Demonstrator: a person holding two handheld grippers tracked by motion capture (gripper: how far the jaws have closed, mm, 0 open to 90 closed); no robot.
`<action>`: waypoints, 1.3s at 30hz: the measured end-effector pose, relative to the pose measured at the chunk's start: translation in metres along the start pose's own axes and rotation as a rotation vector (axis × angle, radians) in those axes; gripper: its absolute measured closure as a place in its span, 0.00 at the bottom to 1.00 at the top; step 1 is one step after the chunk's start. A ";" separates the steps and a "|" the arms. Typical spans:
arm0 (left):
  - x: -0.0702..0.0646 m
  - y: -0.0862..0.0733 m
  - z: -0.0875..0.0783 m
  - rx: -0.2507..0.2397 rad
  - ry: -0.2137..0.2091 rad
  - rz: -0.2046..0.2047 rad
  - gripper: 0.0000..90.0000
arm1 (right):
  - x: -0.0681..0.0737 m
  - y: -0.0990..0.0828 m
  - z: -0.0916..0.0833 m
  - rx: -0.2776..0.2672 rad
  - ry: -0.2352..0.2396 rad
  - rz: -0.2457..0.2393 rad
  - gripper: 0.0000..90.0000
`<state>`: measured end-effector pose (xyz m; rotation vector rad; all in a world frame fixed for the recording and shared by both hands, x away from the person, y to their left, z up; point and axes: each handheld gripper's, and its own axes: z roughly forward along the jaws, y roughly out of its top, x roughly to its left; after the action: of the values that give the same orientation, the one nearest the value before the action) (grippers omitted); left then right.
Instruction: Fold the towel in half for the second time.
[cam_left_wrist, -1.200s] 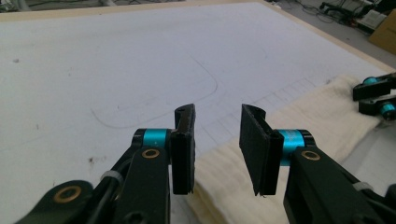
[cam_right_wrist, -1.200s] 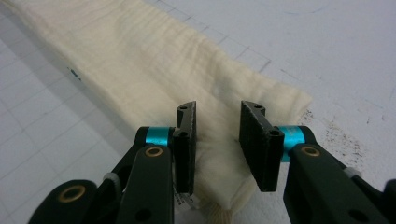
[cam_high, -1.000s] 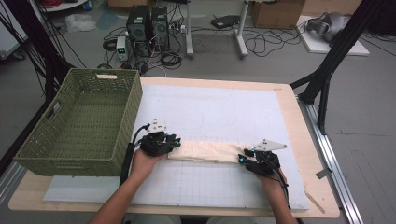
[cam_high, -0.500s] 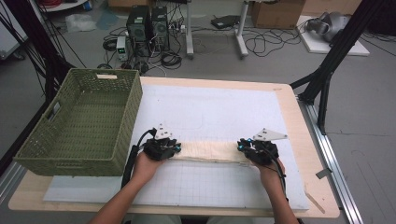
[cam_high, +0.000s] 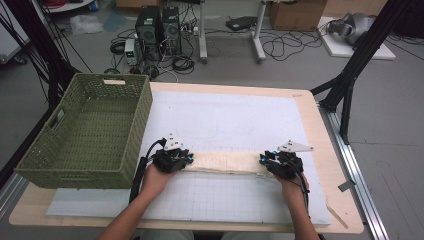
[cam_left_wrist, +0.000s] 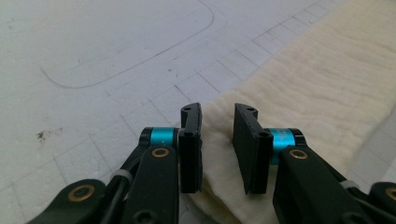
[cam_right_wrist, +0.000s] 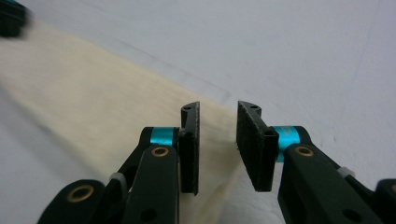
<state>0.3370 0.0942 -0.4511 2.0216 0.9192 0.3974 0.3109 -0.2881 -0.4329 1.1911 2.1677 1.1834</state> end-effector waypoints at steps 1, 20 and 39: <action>0.000 0.000 0.000 0.002 0.002 0.004 0.80 | 0.004 0.002 -0.006 -0.026 0.013 -0.020 0.78; 0.005 0.002 -0.015 -0.078 -0.010 -0.054 0.75 | -0.005 -0.014 -0.019 0.028 0.037 -0.020 0.68; -0.008 -0.011 -0.018 0.001 -0.038 0.016 0.84 | 0.002 -0.018 -0.007 0.129 0.040 -0.094 0.65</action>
<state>0.3161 0.1031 -0.4489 2.0322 0.8807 0.3659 0.2960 -0.2948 -0.4438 1.1115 2.3339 1.0506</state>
